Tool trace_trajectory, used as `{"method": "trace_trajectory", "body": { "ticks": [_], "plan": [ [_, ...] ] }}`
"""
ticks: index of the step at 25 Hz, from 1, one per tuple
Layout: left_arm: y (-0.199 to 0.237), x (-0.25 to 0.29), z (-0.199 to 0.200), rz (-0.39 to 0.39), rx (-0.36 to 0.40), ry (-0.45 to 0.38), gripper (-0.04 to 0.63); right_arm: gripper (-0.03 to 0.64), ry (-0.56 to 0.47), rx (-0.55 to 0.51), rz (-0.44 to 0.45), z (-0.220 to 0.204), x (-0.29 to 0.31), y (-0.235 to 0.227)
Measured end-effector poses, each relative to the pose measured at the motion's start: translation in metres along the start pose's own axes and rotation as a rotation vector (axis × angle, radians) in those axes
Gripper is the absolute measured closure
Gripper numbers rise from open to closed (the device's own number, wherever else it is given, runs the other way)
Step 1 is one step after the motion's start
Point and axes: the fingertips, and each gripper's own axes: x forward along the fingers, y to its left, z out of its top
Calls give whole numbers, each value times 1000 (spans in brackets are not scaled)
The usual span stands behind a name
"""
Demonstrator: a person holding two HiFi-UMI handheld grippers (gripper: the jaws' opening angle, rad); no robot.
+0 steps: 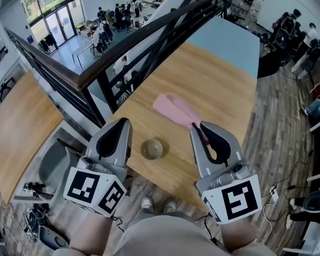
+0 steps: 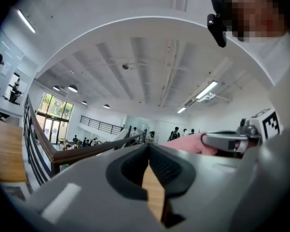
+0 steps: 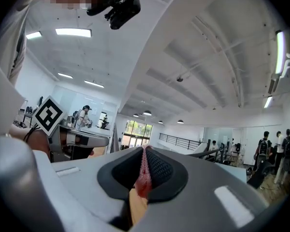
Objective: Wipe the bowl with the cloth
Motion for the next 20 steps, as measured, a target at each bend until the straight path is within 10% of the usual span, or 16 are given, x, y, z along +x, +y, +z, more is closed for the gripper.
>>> {"method": "trace_trajectory", "body": {
  "ticks": [9, 20],
  "plan": [
    [-29, -12, 24, -54, 121, -117, 592, 603, -26, -34, -5, 7, -14, -2],
    [-30, -14, -24, -5, 154, -36, 594, 603, 33, 21, 42, -29, -19, 16]
  ]
}}
